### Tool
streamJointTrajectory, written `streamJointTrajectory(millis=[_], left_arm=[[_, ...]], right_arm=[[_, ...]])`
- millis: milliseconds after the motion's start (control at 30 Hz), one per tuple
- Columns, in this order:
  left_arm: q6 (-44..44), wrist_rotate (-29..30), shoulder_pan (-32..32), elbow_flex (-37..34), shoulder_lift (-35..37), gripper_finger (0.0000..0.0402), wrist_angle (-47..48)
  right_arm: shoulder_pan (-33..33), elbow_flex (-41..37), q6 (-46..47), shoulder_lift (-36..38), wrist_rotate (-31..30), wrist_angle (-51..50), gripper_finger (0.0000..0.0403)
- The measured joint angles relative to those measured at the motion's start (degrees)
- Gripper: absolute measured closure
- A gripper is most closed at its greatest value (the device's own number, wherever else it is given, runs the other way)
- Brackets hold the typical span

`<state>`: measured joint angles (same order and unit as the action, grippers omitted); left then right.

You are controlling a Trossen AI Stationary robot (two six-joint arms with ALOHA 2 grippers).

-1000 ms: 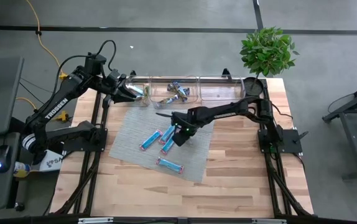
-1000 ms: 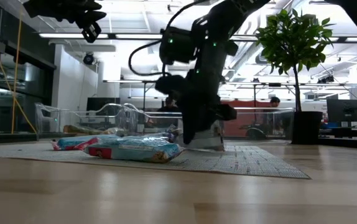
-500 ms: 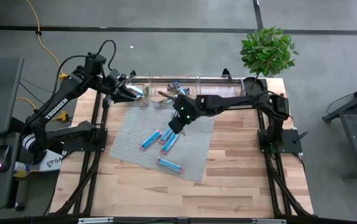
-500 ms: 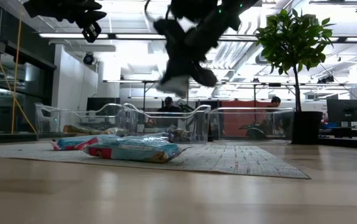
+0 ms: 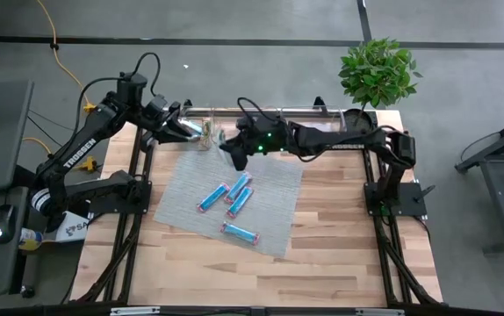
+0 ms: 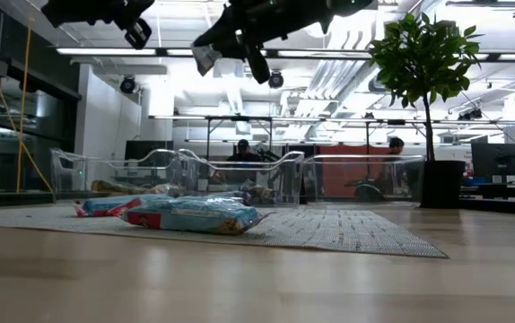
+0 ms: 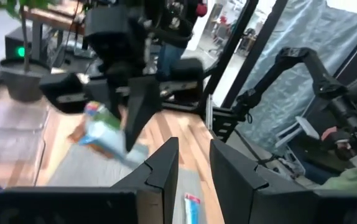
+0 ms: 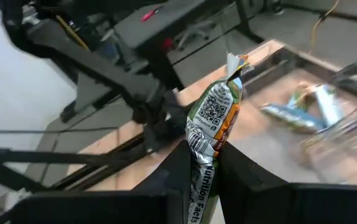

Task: Pick and place Granola Bars by type
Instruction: Put the yellow granola bar into the left transparent bin

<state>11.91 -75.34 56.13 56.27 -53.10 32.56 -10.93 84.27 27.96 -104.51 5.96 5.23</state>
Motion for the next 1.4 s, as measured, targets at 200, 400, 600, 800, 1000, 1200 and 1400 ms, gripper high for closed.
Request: streamJointTrajectory(millis=[200, 400, 600, 800, 1000, 1200, 1400], left_arm=[[-6.9, 0.9, -3.2, 0.0, -1.0, 0.0312, -9.9], [-9.4, 5.7, -8.7, 0.0, -4.3, 0.0312, -15.0], [-12.4, 7.7, -9.3, 0.0, -5.4, 0.0312, -19.3], [-12.4, 14.1, -9.3, 0.0, -5.3, 0.0312, -19.5], [-12.5, 21.8, -9.3, 0.0, -5.6, 0.0296, -19.1], [-13.8, 21.5, -9.3, 0.0, -5.7, 0.0240, -19.1], [-15.6, 17.3, -9.3, 0.0, -5.7, 0.0185, -19.1]], right_arm=[[-1.4, 0.0, 0.1, 0.0, 0.6, 6.2, 0.0360], [-1.9, 0.0, 0.0, 0.1, 2.7, 12.9, 0.0359], [-1.8, 0.0, 0.0, 0.0, 4.4, 12.8, 0.0359], [-1.8, 0.1, 0.0, 0.0, 7.0, 13.0, 0.0359], [-1.9, 2.6, -2.5, 0.0, 7.5, 10.5, 0.0359], [-2.3, 5.6, -5.8, 0.0, 7.8, 4.4, 0.0359], [-3.2, 5.7, -6.4, 0.0, 7.5, 2.1, 0.0359]])
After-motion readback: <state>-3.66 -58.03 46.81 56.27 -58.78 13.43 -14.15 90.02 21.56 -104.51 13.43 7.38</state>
